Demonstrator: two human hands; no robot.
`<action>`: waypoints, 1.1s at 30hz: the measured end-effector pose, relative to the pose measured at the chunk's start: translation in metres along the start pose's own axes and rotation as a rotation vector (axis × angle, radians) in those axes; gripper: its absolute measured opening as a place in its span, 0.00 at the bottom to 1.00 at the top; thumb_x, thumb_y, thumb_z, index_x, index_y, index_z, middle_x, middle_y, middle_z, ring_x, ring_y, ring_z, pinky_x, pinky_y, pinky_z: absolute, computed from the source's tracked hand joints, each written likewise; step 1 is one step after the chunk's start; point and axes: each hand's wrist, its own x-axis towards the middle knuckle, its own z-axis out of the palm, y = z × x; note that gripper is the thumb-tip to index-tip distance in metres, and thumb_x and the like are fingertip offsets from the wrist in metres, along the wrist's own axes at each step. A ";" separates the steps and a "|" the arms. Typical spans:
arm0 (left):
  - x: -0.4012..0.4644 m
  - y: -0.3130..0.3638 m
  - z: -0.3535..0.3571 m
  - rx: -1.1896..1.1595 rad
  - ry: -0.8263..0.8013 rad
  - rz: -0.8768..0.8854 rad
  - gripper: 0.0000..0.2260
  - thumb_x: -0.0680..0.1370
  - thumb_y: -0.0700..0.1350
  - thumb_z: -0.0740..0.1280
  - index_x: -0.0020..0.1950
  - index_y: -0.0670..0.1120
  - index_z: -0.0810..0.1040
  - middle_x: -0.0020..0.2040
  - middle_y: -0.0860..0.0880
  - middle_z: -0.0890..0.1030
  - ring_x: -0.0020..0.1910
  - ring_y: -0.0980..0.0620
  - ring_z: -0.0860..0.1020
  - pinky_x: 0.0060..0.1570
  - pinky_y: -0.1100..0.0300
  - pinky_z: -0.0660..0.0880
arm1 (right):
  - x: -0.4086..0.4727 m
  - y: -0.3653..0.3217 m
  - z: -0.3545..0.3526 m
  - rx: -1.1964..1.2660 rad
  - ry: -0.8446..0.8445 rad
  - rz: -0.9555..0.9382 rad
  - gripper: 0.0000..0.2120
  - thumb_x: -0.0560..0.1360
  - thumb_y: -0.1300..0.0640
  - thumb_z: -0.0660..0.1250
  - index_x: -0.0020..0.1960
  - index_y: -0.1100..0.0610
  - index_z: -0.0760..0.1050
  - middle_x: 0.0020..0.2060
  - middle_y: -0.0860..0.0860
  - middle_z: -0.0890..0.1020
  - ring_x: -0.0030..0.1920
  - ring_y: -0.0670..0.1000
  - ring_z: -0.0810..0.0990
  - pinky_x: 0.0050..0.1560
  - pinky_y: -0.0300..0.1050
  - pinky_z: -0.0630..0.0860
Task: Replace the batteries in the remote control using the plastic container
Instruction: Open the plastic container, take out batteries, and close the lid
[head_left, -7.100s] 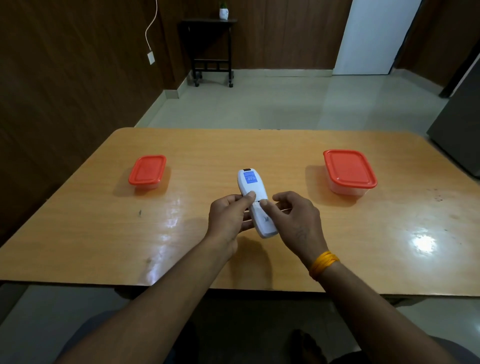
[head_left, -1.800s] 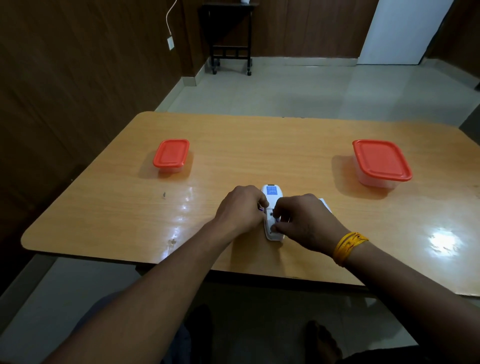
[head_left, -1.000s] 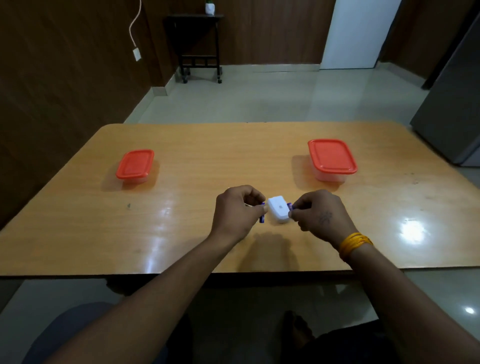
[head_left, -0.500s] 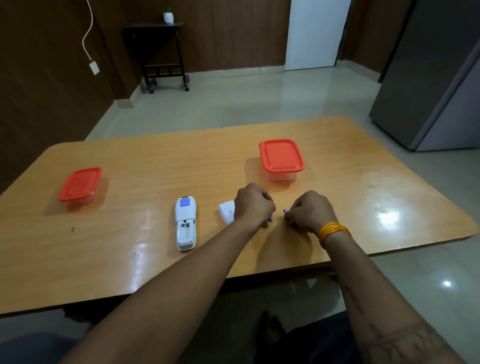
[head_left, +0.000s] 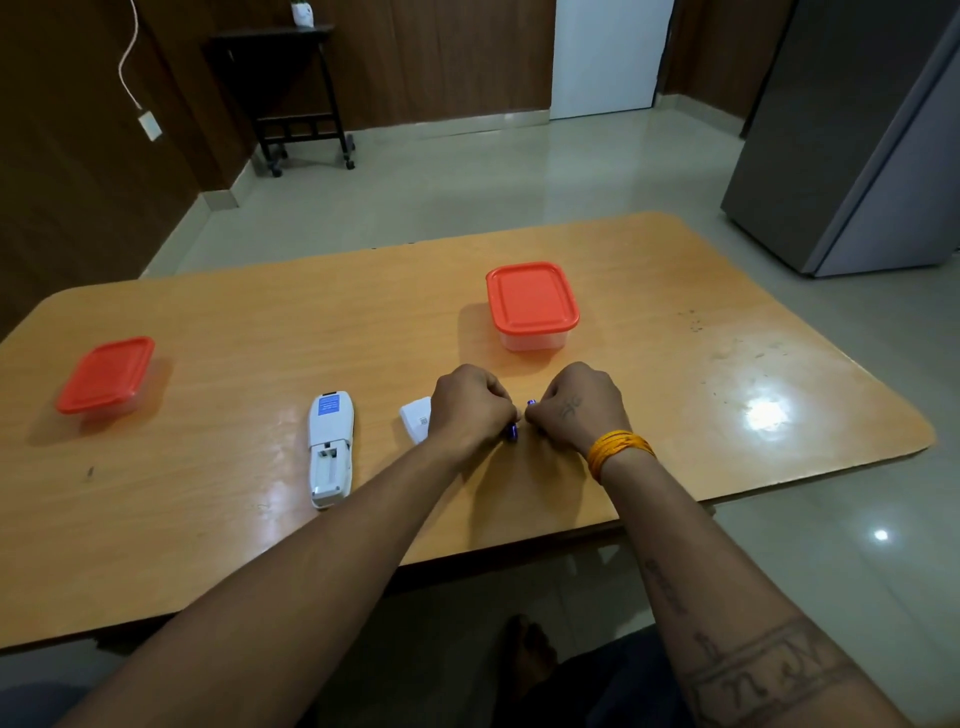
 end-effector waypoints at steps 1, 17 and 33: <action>0.000 -0.001 0.000 -0.006 -0.001 -0.002 0.07 0.70 0.40 0.79 0.34 0.47 0.85 0.35 0.47 0.86 0.40 0.45 0.87 0.47 0.47 0.86 | 0.000 -0.001 0.001 -0.008 0.007 -0.004 0.12 0.69 0.50 0.78 0.42 0.60 0.85 0.40 0.57 0.86 0.43 0.59 0.84 0.45 0.49 0.84; 0.008 -0.002 -0.011 -0.058 -0.040 -0.008 0.09 0.71 0.48 0.82 0.44 0.47 0.85 0.39 0.47 0.87 0.39 0.47 0.87 0.46 0.47 0.86 | -0.002 -0.007 -0.005 0.045 0.235 -0.055 0.08 0.74 0.55 0.70 0.40 0.58 0.84 0.38 0.55 0.86 0.42 0.58 0.84 0.43 0.49 0.83; 0.074 0.031 0.002 -0.497 -0.075 -0.055 0.21 0.78 0.54 0.71 0.69 0.50 0.80 0.62 0.49 0.84 0.58 0.46 0.82 0.61 0.45 0.81 | 0.062 -0.008 0.006 0.493 0.330 0.132 0.27 0.81 0.40 0.66 0.67 0.61 0.78 0.57 0.58 0.84 0.59 0.61 0.81 0.59 0.54 0.79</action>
